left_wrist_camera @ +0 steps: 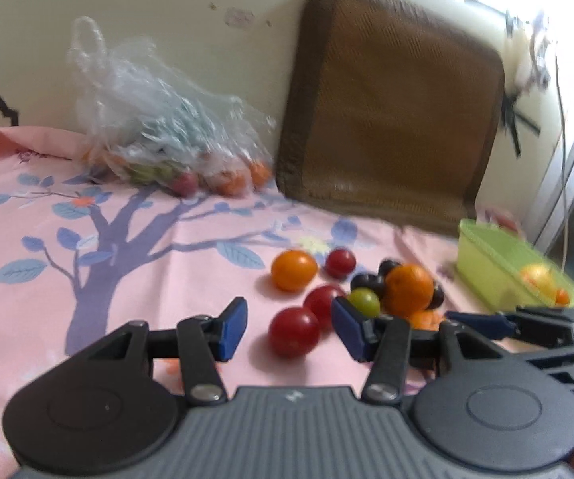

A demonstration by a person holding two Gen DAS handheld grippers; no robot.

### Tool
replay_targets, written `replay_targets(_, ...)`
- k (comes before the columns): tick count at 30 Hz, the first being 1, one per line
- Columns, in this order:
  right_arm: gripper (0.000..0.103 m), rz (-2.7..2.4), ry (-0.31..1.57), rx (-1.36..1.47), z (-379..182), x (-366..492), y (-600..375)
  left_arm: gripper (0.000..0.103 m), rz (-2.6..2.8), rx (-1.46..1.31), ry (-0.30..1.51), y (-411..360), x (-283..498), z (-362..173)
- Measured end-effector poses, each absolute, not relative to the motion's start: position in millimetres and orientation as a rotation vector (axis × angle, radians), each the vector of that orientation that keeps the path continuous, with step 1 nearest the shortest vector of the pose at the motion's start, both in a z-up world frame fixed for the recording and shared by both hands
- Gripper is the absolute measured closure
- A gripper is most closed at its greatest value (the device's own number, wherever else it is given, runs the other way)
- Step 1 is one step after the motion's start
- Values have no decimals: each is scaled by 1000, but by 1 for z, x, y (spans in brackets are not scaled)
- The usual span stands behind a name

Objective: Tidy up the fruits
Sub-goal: 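Grasp a red cherry tomato with the left tool while the right tool grasps a mandarin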

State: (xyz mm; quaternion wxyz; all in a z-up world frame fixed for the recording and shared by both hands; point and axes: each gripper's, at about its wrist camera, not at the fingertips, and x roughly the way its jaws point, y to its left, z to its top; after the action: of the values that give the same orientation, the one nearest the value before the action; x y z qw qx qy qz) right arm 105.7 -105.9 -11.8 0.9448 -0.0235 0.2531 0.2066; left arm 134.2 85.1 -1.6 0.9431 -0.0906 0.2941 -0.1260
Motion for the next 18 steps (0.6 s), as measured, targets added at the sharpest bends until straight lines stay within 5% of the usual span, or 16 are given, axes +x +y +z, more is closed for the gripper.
replay_targets(3,55,426,557,-42,-20,112,-104,59,-259,-144,639,77,139,-4)
replay_targets(5,65,425,537,-63,-21,108,-106,73,-255,-112,645,71,138,-5)
replay_targets(18,66,371,468,-30,-22,60,-163,74,-453,-145,624,12,92,0)
